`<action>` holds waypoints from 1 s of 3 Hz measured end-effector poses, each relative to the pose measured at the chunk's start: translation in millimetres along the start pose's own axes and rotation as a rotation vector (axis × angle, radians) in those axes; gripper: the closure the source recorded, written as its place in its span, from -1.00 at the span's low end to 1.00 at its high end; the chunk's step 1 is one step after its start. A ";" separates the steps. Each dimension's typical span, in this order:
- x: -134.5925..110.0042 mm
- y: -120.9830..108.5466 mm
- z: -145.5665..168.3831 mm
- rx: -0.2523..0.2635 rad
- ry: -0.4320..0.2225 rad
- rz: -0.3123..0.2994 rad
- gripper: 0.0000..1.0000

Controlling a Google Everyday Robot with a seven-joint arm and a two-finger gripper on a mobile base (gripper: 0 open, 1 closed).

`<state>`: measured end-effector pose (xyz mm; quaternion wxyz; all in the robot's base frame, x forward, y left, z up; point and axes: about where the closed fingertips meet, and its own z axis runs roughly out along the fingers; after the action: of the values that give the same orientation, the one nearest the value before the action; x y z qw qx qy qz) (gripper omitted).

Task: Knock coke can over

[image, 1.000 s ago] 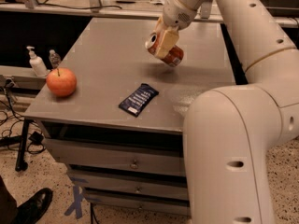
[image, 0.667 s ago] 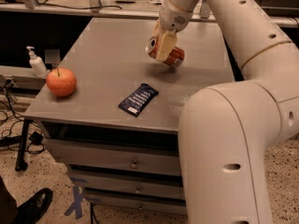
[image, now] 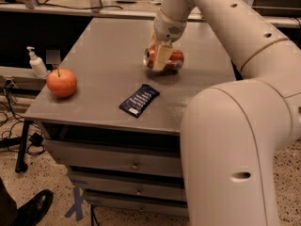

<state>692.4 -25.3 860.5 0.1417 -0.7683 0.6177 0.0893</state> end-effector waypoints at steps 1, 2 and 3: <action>-5.8 9.9 12.0 -0.034 -0.013 -0.002 -0.74; -9.0 16.7 18.8 -0.054 -0.021 -0.003 -1.00; -9.0 20.6 20.7 -0.062 -0.021 0.000 -1.00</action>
Offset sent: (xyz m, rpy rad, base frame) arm -0.0414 0.0059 -0.0191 -0.0126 0.1161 0.0436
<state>671.1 -14.2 841.5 0.1241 -0.7715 0.6130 0.1164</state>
